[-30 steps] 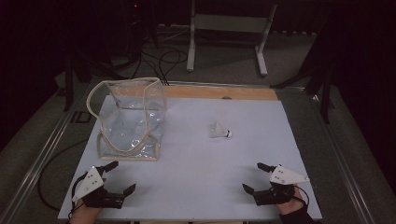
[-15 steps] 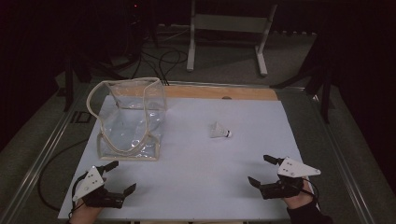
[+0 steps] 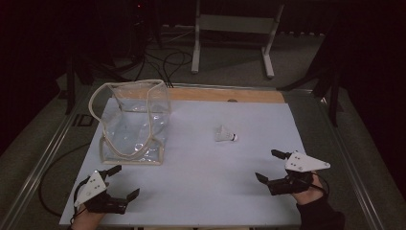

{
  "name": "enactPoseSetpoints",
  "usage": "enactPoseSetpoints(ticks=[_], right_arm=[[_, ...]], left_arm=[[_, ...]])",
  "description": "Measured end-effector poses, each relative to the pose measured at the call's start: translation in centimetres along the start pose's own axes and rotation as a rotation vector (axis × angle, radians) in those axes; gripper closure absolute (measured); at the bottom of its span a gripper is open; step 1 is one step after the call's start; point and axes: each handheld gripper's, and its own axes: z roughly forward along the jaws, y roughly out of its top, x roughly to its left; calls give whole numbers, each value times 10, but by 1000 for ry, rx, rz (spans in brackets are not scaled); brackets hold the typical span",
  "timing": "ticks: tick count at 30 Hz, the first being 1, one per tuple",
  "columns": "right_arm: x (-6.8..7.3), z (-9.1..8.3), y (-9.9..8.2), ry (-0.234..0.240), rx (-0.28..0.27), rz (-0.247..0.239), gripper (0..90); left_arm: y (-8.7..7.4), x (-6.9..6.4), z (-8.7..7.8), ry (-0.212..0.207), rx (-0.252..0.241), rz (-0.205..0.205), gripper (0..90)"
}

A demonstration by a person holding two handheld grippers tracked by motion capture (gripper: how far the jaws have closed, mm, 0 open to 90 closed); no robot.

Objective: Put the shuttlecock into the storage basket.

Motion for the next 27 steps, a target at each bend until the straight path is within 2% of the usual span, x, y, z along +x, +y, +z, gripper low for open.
enactPoseSetpoints(ticks=[15, 22, 27], right_arm=[[-23, 15, 23, 16, 50, -18, 73], [-31, 23, 27, 32, 62, -23, 73], [-38, 31, 29, 41, 91, -32, 73]], left_arm=[[0, 0, 1, -5, 2, -3, 4], [0, 0, 1, -7, 3, -3, 4], [0, 0, 1, -6, 4, -2, 4]])
